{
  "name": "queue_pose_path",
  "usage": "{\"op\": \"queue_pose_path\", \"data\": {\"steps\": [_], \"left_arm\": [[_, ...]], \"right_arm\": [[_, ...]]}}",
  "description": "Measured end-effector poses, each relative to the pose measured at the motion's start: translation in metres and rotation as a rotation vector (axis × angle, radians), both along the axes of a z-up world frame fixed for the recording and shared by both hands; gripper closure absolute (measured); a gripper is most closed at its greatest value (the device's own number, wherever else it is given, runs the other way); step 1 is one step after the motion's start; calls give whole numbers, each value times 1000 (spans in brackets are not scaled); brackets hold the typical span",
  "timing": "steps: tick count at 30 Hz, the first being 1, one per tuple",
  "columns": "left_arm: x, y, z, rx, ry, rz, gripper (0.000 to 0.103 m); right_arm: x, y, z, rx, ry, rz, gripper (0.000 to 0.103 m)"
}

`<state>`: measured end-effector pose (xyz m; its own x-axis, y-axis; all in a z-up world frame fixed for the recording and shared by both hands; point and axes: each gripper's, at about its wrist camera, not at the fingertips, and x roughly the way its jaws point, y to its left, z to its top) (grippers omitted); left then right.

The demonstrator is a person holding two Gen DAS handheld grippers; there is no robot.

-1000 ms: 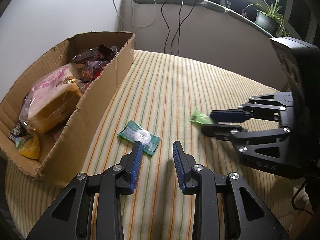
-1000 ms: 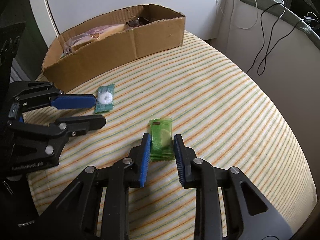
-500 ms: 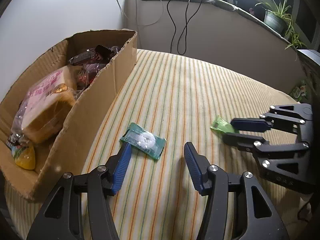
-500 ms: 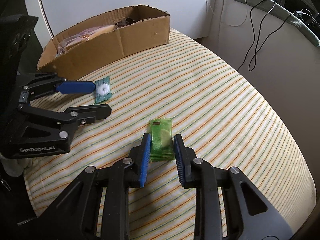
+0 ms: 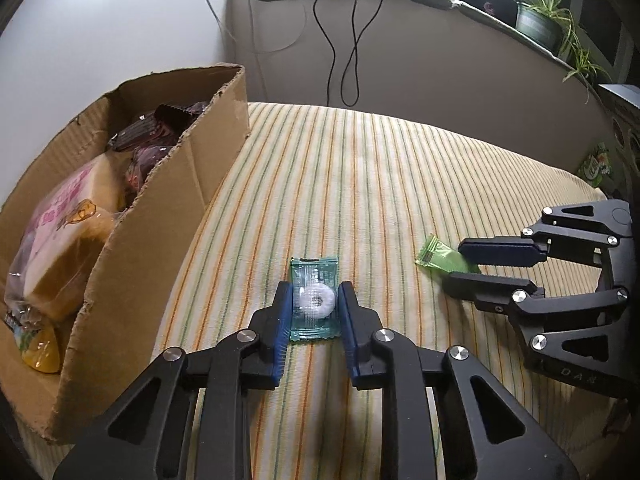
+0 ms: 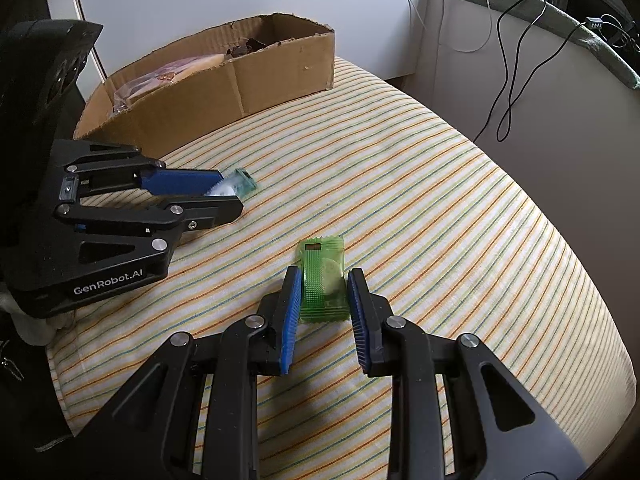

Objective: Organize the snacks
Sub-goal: 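Grasp the green candy with the right tool while the left grasps the teal mint packet, then carry the green candy and teal mint packet in both tools over the box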

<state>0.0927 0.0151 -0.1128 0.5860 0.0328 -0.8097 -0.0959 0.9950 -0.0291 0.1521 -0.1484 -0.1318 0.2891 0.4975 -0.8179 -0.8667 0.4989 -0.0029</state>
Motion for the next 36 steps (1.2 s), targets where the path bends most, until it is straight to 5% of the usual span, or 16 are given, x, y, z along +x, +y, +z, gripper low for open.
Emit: {"op": "queue_pose_path", "data": {"steps": [22, 36], "left_arm": [[-33, -2, 40, -25, -117, -40, 83], [-58, 35, 67, -35, -202, 9, 83]], "right_arm": [[-19, 0, 29, 19, -33, -35, 79], [-32, 41, 60, 57, -76, -16, 79]]}}
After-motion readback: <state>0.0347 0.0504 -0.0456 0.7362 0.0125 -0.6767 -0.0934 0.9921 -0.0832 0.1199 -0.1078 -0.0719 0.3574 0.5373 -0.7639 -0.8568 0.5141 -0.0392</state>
